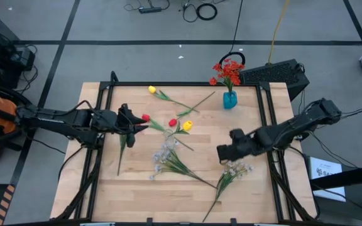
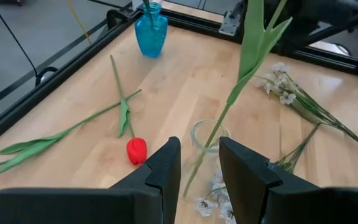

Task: Sort flowers into vase by color
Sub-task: Put the right white flowers into the transparent flower vase

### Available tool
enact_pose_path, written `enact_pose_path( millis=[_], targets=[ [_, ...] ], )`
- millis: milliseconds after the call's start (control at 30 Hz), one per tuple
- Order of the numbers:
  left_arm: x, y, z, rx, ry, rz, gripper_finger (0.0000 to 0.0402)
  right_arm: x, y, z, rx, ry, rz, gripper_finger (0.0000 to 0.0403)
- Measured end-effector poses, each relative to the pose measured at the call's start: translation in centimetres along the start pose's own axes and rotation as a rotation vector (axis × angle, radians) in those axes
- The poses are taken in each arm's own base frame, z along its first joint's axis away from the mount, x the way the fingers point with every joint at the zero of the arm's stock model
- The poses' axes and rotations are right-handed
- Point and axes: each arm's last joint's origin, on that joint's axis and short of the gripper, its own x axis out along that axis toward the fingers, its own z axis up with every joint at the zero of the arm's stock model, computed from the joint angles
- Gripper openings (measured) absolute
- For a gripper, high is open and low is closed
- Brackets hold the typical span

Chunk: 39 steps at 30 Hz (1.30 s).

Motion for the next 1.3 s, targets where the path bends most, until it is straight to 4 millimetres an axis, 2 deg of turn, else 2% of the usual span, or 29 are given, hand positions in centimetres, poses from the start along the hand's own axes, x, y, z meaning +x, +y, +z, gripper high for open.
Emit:
enact_pose_path(
  millis=[267, 433, 600, 767, 1067, 1300],
  targets=[
    [0.0, 0.2, -0.8, 0.021, 0.075, 0.023, 0.0116, 0.8, 1.8, -5.0, 0.19, 0.164, -0.164, 0.0],
    [0.0, 0.4, -1.2, 0.036, 0.117, 0.036, 0.0116, 2.4, 2.0, -7.0, 0.292, 0.19, -0.229, 0.0],
    [-0.1, 0.4, -1.3, 0.06, 0.132, 0.039, 0.0116, 3.8, 2.6, -8.6, 0.34, 0.233, -0.211, 0.0009],
    [-0.1, 0.5, -1.5, 0.067, 0.148, 0.038, 0.0116, 5.8, 3.6, -9.6, 0.343, 0.262, -0.174, 0.0046],
    [-0.1, 0.3, -1.5, 0.064, 0.163, -0.01, 0.0116, 9.0, 5.0, -11.0, 0.341, 0.315, -0.093, 0.0143],
    [-0.1, 0.3, -1.5, 0.06, 0.163, -0.01, 0.0116, 11.4, 4.7, -11.3, 0.323, 0.281, -0.144, 0.0184]
  ],
)
